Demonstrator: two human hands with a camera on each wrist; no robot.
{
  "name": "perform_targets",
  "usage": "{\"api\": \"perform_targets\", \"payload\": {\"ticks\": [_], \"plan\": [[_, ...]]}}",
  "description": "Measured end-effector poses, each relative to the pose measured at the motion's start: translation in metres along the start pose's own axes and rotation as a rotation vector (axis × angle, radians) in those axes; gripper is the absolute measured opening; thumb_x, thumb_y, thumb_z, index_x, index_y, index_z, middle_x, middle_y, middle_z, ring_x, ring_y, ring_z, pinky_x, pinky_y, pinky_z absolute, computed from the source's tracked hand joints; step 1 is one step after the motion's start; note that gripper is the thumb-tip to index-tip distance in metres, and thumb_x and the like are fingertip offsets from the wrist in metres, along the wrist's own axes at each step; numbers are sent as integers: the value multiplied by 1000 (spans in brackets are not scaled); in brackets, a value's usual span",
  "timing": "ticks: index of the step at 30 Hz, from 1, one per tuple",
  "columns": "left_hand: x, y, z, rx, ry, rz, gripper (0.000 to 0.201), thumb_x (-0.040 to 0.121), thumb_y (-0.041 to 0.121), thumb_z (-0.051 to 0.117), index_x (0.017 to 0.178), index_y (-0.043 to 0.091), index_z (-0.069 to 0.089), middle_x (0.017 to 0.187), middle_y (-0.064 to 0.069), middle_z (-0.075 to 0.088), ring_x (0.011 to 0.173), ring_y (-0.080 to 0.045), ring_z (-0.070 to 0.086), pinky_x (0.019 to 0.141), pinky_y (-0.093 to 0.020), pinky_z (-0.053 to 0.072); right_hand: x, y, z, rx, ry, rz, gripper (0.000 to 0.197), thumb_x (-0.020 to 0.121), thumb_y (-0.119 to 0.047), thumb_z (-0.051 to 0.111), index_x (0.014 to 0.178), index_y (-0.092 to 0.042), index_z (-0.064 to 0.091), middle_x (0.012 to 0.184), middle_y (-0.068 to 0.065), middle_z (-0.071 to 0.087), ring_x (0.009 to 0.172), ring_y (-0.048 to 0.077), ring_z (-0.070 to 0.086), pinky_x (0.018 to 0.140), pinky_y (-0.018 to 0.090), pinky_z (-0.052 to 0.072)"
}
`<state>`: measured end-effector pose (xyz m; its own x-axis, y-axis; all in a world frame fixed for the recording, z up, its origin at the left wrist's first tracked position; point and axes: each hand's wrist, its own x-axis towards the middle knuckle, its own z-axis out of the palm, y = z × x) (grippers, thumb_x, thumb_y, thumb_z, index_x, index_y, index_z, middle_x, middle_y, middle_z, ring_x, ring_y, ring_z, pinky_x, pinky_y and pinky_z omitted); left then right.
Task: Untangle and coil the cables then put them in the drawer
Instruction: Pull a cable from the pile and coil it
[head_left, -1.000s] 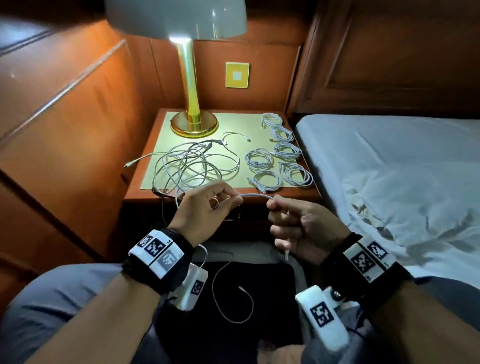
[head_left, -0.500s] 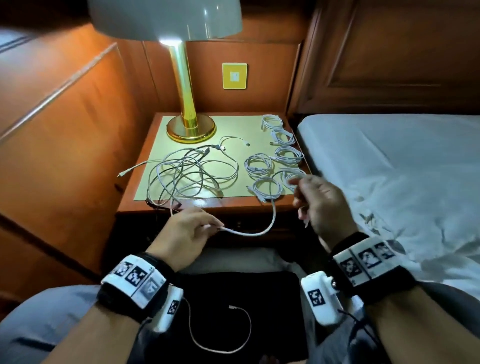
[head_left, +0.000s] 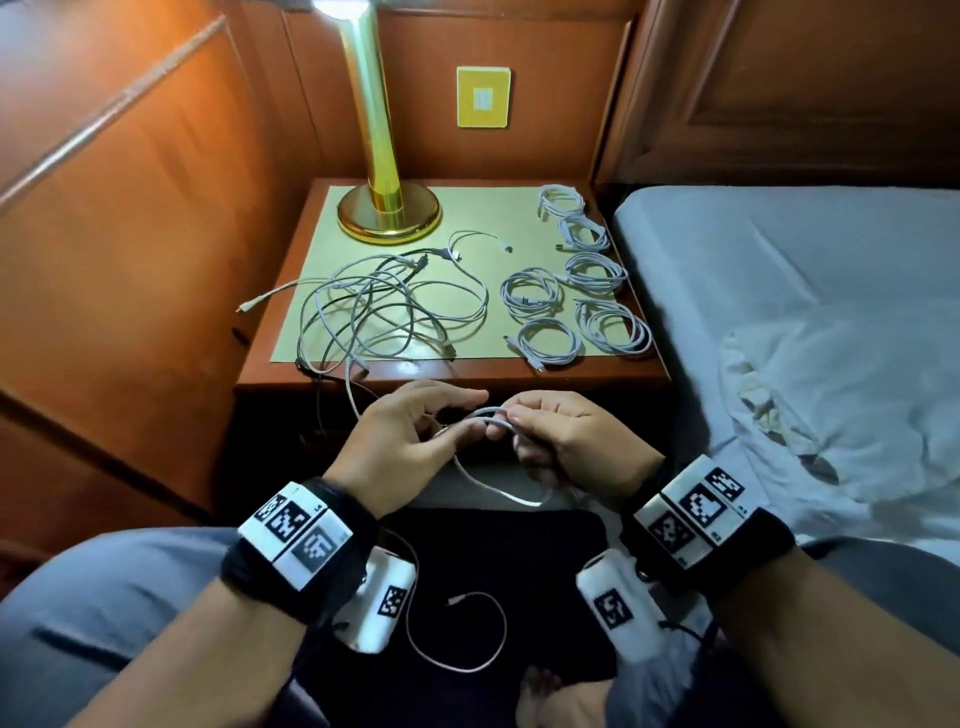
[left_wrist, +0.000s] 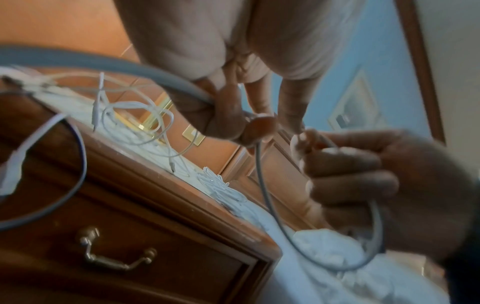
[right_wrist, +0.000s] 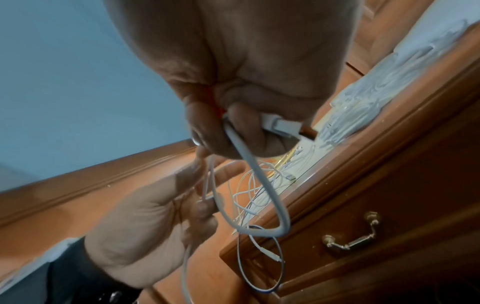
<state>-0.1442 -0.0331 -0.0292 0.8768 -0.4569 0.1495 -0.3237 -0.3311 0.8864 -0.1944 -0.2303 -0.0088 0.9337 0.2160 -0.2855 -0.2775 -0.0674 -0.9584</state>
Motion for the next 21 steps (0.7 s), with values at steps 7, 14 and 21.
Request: {"api": "perform_targets", "payload": {"ticks": [7,14,21], "plan": [[3,3,-1,-117,3,-103,22,97,7,63,113,16,75,78,7,76,62,1,60,64,-10,48,5,5,-8,-73,124,19,26,103,-20,48,97,-6,69,67,6,60,61,18,61,54,29,41],[3,-6,1,129,127,-20,16,92,12,72,106,16,78,82,16,75,73,11,67,77,-11,53,1,4,-18,55,99,140,17,96,5,53,104,3,69,93,21,71,85,20,73,70,28,62],[7,-3,3,-114,173,-139,10,96,17,67,91,19,76,64,7,70,46,-9,51,48,-20,46,0,5,-10,-6,74,26,20,83,-5,76,101,-2,66,92,23,73,85,34,73,67,38,62]]}}
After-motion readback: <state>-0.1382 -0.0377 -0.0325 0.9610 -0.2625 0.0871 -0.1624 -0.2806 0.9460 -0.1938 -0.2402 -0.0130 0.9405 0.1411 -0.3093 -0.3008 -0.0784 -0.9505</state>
